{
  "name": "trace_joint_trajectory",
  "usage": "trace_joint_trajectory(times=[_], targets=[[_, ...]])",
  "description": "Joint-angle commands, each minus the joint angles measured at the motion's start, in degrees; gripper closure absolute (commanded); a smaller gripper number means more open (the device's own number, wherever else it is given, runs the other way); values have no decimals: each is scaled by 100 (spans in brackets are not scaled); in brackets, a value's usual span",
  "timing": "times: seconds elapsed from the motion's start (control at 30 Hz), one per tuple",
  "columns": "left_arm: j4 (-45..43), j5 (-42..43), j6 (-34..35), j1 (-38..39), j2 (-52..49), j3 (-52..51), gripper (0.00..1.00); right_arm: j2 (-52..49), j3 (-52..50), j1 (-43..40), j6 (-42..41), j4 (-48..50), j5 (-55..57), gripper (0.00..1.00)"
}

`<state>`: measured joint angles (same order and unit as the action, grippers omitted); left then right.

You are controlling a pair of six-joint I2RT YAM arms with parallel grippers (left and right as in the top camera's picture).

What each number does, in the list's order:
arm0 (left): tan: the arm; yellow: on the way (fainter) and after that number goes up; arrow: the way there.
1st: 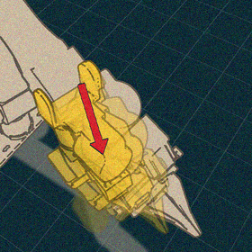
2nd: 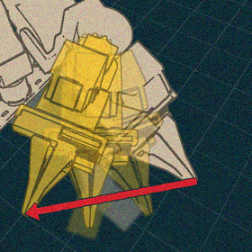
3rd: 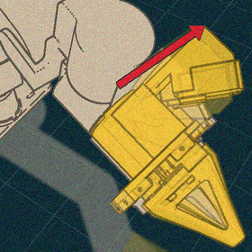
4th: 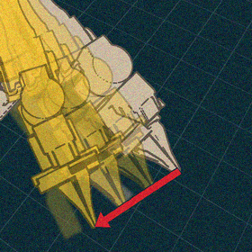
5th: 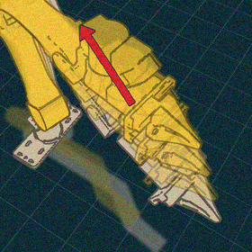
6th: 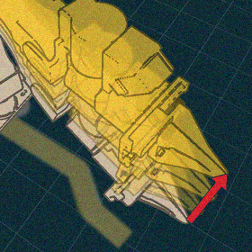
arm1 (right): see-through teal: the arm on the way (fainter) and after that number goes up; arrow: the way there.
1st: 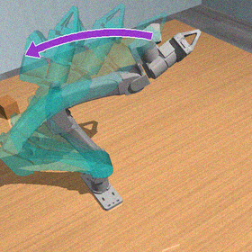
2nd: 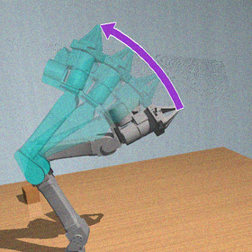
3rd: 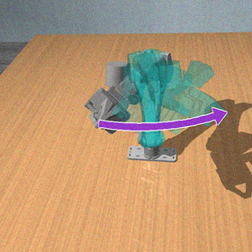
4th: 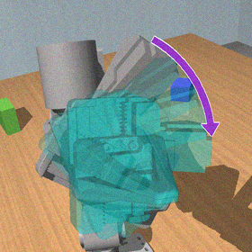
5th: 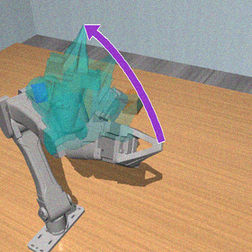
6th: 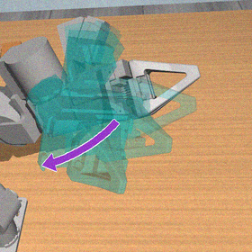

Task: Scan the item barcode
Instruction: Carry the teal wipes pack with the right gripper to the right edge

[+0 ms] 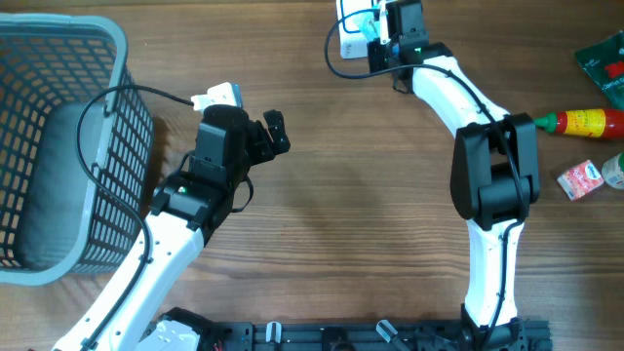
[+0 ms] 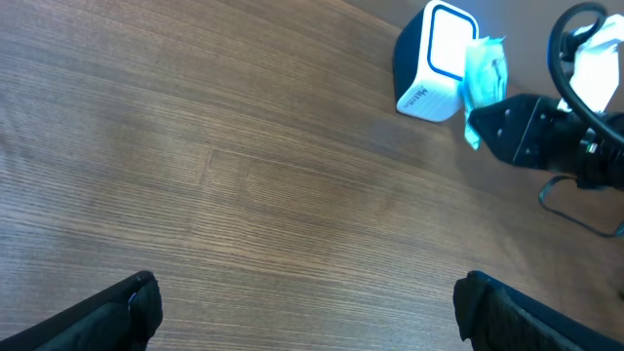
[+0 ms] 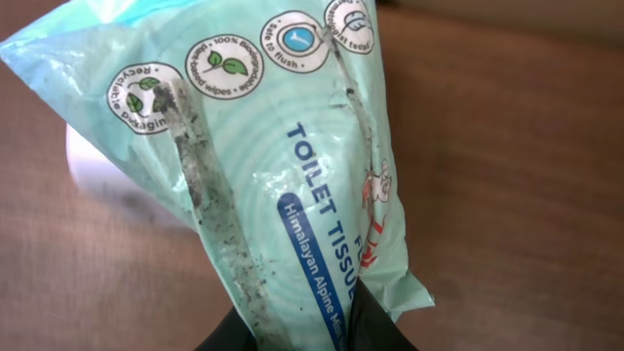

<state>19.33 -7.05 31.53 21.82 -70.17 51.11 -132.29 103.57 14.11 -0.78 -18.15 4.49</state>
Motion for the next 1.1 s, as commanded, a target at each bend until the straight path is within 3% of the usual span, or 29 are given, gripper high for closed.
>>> trace_joint_trajectory(times=[0.0,0.2,0.4,0.73,1.07], targets=[[-15,-76,-111,31,4,42,0,-37,219,-13,-229,188,214,95],[-15,-74,-114,31,4,42,0,-39,219,-9,-361,212,199,96],[-15,-74,-111,31,4,42,0,-11,461,-308,-1486,-114,199,96],[-17,-74,-114,31,4,42,0,7,964,-1423,-1840,-1436,1276,96],[-15,-74,-111,31,4,42,0,4,820,-3073,-2334,-1589,1432,95]])
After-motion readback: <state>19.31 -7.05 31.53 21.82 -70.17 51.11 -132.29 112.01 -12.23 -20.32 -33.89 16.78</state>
